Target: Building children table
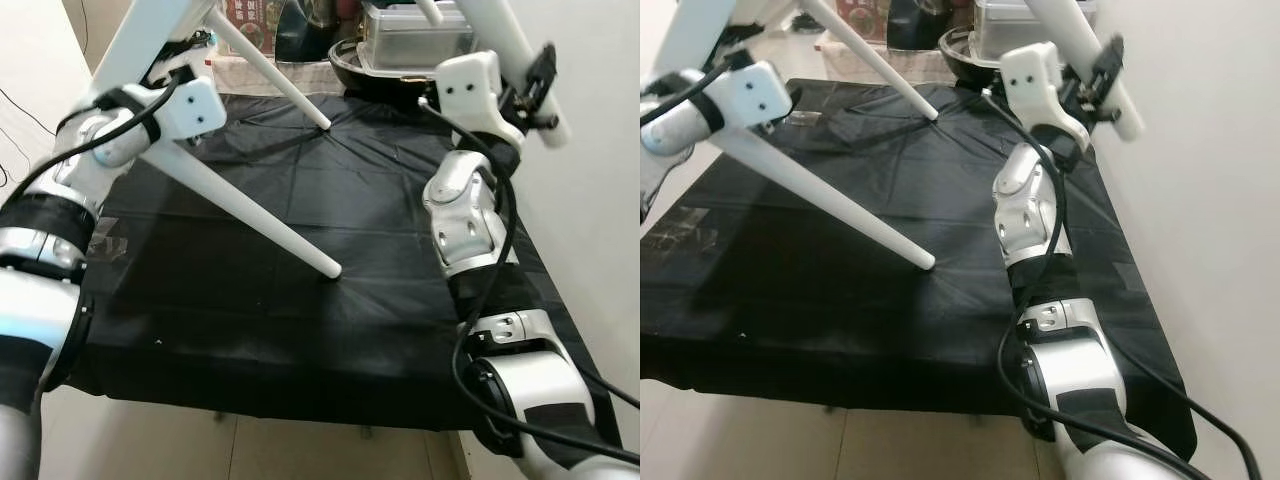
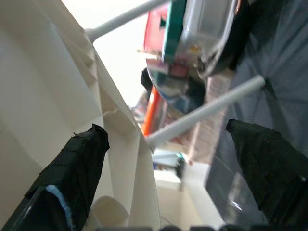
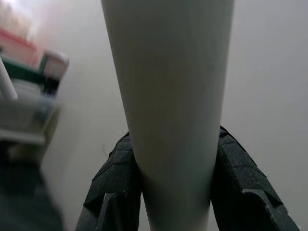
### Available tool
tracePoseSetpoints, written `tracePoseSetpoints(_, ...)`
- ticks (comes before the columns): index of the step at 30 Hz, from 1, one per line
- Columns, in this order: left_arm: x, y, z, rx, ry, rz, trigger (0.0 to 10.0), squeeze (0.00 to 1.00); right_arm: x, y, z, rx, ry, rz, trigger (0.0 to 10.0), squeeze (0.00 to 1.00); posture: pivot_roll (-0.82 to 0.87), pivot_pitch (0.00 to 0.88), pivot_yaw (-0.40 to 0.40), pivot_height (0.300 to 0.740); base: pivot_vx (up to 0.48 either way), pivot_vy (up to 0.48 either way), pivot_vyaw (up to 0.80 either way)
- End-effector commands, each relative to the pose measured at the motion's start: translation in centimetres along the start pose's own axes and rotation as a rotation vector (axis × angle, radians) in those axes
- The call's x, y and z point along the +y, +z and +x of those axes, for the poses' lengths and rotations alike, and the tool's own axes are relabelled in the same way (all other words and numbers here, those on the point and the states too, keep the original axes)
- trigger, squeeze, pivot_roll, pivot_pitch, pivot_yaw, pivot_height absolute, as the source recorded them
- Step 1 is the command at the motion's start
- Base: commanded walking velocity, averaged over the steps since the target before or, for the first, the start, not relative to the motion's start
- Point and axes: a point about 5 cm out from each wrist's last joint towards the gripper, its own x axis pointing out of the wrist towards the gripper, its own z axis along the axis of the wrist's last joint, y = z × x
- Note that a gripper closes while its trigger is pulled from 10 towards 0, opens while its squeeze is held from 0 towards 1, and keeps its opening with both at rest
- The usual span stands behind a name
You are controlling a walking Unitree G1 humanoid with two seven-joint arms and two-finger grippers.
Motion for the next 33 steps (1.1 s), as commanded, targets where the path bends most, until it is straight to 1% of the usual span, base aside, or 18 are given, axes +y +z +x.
tracePoseSetpoints(1,2.0,-6.3,-3.7,0.282,0.054,0.005,10.0,0.0,-1.0,-9.1,-0.6,0.48,0.006,-0.024,0.0,0.0,0.11,0.107,0.023,0.74,0.0,0.0,0.0)
tracePoseSetpoints(3,2.1,-5.7,-3.2,0.255,0.047,0.032,10.0,0.0,-0.6,-9.9,-1.2,0.553,0.032,0.001,0.0,0.0,0.11,0.107,0.024,0.74,0.0,0.0,0.0)
tracePoseSetpoints(6,2.2,-5.4,-3.1,0.245,0.046,0.043,10.0,0.0,-0.5,-10.0,-1.3,0.566,0.039,0.006,0.0,0.0,0.11,0.107,0.024,0.74,0.0,0.0,0.0)
tracePoseSetpoints(9,2.3,-4.9,-2.7,0.22,0.05,0.067,10.0,0.0,0.0,-10.7,-1.9,0.642,0.073,0.038,0.0,0.0,0.11,0.107,0.023,0.74,0.0,0.0,0.0)
tracePoseSetpoints(11,2.3,-4.0,-2.1,0.185,0.057,0.083,10.0,0.0,1.2,-12.2,-3.6,0.788,0.138,0.079,0.0,0.0,0.11,0.102,0.023,0.74,0.0,0.0,0.0)
tracePoseSetpoints(12,2.3,-4.0,-2.1,0.185,0.057,0.083,10.0,0.0,1.2,-12.2,-3.6,0.788,0.138,0.079,0.0,0.0,0.11,0.102,0.023,0.74,0.0,0.0,0.0)
tracePoseSetpoints(15,2.0,-3.4,-1.7,0.152,0.051,0.07,10.0,0.0,1.7,-13.0,-5.1,0.892,0.164,0.099,0.0,0.0,0.11,0.101,0.024,0.74,0.0,0.0,0.0)
tracePoseSetpoints(18,0.3,-2.7,-1.2,0.104,-0.001,0.057,10.0,0.0,2.3,-13.7,-6.4,0.973,0.193,0.122,0.0,0.0,0.11,0.097,0.022,0.74,0.0,0.0,0.0)
tracePoseSetpoints(22,-0.6,-2.2,-1.0,0.077,-0.026,0.053,10.0,0.0,2.3,-13.7,-6.4,0.968,0.192,0.117,0.0,0.0,0.11,0.097,0.021,0.74,0.0,0.0,0.0)
tracePoseSetpoints(24,-2.2,-1.6,-0.8,0.035,-0.074,0.051,10.0,0.0,2.3,-13.7,-6.4,0.957,0.189,0.114,0.0,0.0,0.11,0.096,0.023,0.74,0.0,0.0,0.0)
tracePoseSetpoints(26,-2.2,-1.6,-0.8,0.035,-0.074,0.051,10.0,0.0,2.3,-13.7,-6.4,0.957,0.189,0.114,0.0,0.0,0.11,0.096,0.023,0.74,0.0,0.0,0.0)
tracePoseSetpoints(27,-3.2,-1.3,-0.7,0.014,-0.102,0.033,10.0,0.0,2.3,-13.7,-6.4,0.955,0.188,0.114,0.0,0.0,0.11,0.096,0.023,0.74,0.0,0.0,0.0)
tracePoseSetpoints(28,-3.2,-1.3,-0.7,0.014,-0.102,0.033,10.0,0.0,2.3,-13.7,-6.4,0.955,0.188,0.114,0.0,0.0,0.11,0.096,0.023,0.74,0.0,0.0,0.0)
tracePoseSetpoints(29,-4.4,-0.8,-0.7,-0.019,-0.142,0.026,10.0,0.0,2.3,-13.7,-6.5,0.963,0.189,0.118,0.0,0.0,0.11,0.098,0.023,0.74,0.0,0.0,0.0)
tracePoseSetpoints(30,-4.4,-0.8,-0.7,-0.019,-0.142,0.026,10.0,0.0,2.3,-13.7,-6.5,0.963,0.189,0.118,0.0,0.0,0.11,0.098,0.023,0.74,0.0,0.0,0.0)
tracePoseSetpoints(31,-7.4,0.3,-1.0,-0.106,-0.241,0.017,10.0,0.0,2.4,-13.7,-6.7,0.982,0.188,0.133,2.5,0.0,0.11,0.103,0.026,0.74,0.0,0.0,0.0)
tracePoseSetpoints(32,-7.4,0.3,-1.0,-0.106,-0.241,0.017,10.0,0.0,2.4,-13.7,-6.7,0.982,0.188,0.133,2.5,0.0,0.11,0.103,0.026,0.74,0.0,0.0,0.0)
tracePoseSetpoints(33,-8.4,0.6,-1.2,-0.136,-0.275,0.023,10.0,0.0,2.5,-13.8,-6.8,0.986,0.189,0.137,2.5,0.0,0.11,0.103,0.026,0.74,0.0,0.0,0.0)
